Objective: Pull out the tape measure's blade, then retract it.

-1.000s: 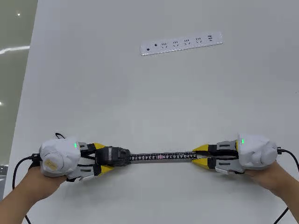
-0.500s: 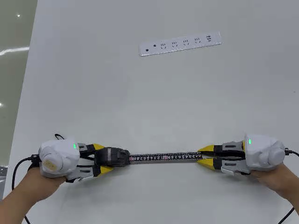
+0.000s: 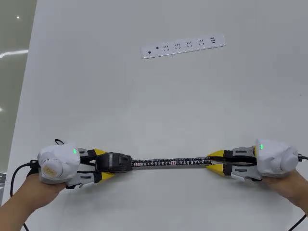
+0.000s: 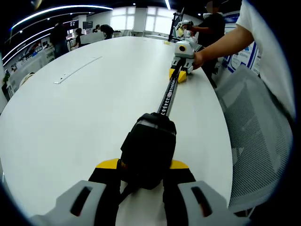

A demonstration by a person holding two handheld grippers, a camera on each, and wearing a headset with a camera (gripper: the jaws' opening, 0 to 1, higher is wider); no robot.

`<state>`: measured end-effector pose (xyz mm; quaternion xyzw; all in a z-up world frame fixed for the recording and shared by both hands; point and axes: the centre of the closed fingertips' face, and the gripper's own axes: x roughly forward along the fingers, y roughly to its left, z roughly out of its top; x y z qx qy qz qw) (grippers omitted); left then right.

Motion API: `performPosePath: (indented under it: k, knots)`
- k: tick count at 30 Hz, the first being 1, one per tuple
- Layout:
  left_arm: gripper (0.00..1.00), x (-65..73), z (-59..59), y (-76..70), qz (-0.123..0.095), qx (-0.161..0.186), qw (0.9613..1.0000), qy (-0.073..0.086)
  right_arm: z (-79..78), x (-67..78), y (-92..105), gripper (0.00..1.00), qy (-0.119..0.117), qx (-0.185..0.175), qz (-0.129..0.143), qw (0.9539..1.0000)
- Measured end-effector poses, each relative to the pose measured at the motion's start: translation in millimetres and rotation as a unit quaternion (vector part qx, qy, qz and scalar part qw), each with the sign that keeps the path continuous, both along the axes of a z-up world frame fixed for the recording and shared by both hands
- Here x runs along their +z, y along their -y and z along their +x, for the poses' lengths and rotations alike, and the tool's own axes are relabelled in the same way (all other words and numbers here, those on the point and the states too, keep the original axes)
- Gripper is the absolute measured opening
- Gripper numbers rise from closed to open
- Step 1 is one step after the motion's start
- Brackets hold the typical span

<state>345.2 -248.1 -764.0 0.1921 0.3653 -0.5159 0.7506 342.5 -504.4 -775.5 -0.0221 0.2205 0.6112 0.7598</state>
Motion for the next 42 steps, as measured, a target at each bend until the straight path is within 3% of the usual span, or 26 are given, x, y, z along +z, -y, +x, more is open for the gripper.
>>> performPosePath:
  k: [24,42]
  knots:
    - [0.30,0.8,-0.6,0.3,0.003,0.000,1.0000,0.000,-6.2,7.5,16.3,0.09,-0.003,-0.010,0.000,0.9999]
    - [0.31,-1.8,1.2,-1.5,0.002,0.000,1.0000,-0.001,-11.7,12.4,15.5,0.12,0.005,-0.005,-0.001,1.0000]
